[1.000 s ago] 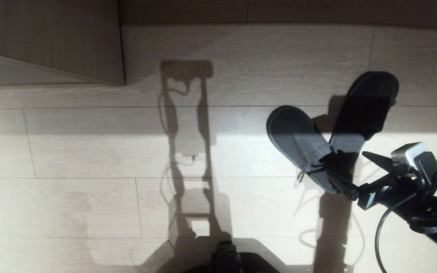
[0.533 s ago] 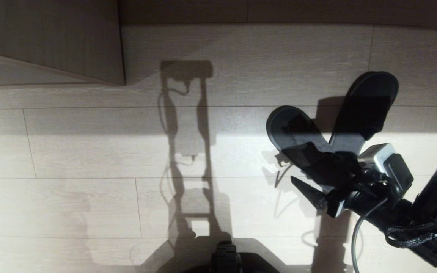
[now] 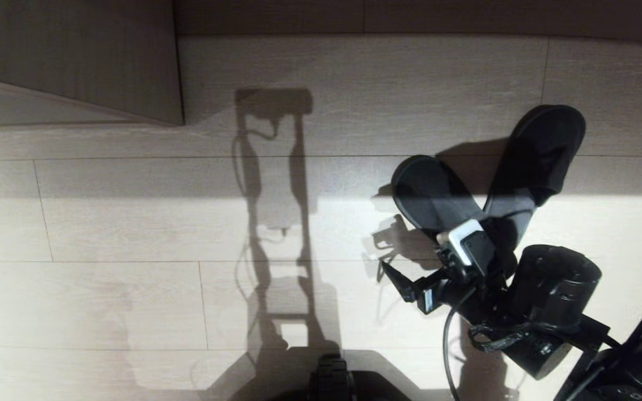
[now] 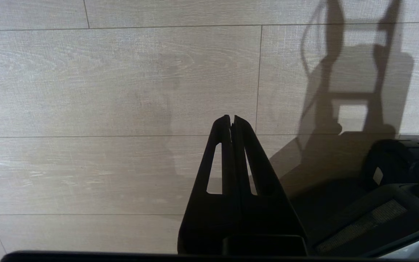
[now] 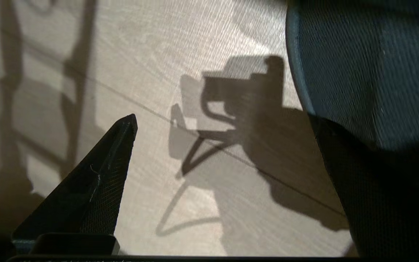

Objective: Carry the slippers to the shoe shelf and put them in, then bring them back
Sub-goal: Place the slippers on the floor

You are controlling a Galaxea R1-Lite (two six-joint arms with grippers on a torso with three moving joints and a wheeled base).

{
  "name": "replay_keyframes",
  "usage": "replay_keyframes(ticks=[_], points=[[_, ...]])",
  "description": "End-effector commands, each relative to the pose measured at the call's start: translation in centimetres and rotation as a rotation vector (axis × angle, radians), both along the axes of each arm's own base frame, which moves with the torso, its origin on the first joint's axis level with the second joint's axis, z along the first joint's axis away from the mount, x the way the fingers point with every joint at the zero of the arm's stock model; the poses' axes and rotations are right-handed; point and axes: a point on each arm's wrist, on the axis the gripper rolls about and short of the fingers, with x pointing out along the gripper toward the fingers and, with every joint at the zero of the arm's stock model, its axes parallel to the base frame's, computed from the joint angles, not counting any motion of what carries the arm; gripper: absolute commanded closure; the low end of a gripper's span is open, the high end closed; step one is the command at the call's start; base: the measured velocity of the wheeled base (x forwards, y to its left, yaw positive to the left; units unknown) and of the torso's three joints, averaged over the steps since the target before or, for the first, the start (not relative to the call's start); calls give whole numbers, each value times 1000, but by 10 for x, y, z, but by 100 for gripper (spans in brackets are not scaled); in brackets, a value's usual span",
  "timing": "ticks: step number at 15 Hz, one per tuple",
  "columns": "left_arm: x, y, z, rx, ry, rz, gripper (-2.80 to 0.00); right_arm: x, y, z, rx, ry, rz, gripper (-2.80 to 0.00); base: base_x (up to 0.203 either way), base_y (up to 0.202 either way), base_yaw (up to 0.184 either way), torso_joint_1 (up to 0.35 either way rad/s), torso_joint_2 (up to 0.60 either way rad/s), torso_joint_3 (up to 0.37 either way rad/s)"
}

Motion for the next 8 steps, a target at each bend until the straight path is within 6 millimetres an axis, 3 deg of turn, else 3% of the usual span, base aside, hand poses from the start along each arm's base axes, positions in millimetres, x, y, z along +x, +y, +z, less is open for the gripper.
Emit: replay_keyframes(ticks=[1,3,5,8], points=[[0,0,0,0,-1,-1,0,14,15,-10,-8,5,0,-280,0,0,0,0,0,0],[0,0,0,0,-1,1,0,17,18,-11,-7,4,-5,-280,0,0,0,0,0,0],[0,0,0,0,-1,1,0,32,26,-21,-12,8,-38,-280,0,0,0,0,0,0],[0,0,0,0,-1,1,0,51,32,-14,27,-44,-68,-280,0,0,0,0,0,0]])
